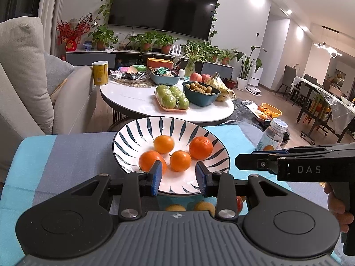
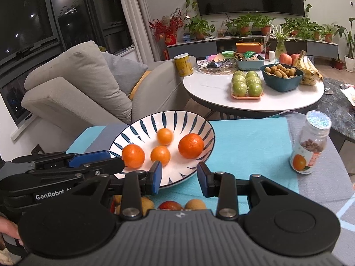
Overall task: Organize fruits
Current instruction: 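Lower both held oranges into the striped bowl and open both grippers, then grasp the green-yellow oval fruit with the right gripper while the left grasps the red tomato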
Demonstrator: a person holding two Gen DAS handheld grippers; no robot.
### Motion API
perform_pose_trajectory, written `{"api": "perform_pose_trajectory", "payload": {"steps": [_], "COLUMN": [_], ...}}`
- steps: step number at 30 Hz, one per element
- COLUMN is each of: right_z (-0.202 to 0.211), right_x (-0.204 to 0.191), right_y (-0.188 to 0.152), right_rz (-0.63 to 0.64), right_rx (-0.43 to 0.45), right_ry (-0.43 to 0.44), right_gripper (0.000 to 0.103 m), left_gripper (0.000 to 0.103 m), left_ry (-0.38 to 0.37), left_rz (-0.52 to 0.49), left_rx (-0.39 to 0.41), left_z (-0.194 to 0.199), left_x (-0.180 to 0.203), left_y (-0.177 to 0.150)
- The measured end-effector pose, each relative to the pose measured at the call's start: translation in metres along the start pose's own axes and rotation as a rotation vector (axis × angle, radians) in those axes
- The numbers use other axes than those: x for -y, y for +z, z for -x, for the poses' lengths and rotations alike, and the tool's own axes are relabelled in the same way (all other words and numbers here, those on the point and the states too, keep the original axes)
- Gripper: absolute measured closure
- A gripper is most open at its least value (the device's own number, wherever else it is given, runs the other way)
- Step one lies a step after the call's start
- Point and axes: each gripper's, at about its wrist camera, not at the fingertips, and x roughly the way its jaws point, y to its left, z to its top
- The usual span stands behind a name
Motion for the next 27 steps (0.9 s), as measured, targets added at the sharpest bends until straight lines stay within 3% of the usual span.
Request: {"api": "perform_pose_trajectory", "payload": {"steps": [13,27], "right_z": [0.014,0.028], "right_x": [0.012,0.008], "right_y": [-0.020,-0.057], "right_rz": [-0.020,-0.006], "right_rx": [-0.033,-0.066], "right_ry": [-0.042,-0.086], "right_gripper": [0.038,0.038], "left_gripper": [0.071,0.063], "left_ry": [-0.025,-0.036], "left_rz": [-0.014,-0.036], "left_rx": [-0.002,-0.008], "left_z": [0.016,0.033], "left_x": [0.008,0.027], "left_y": [-0.011,-0.027]}}
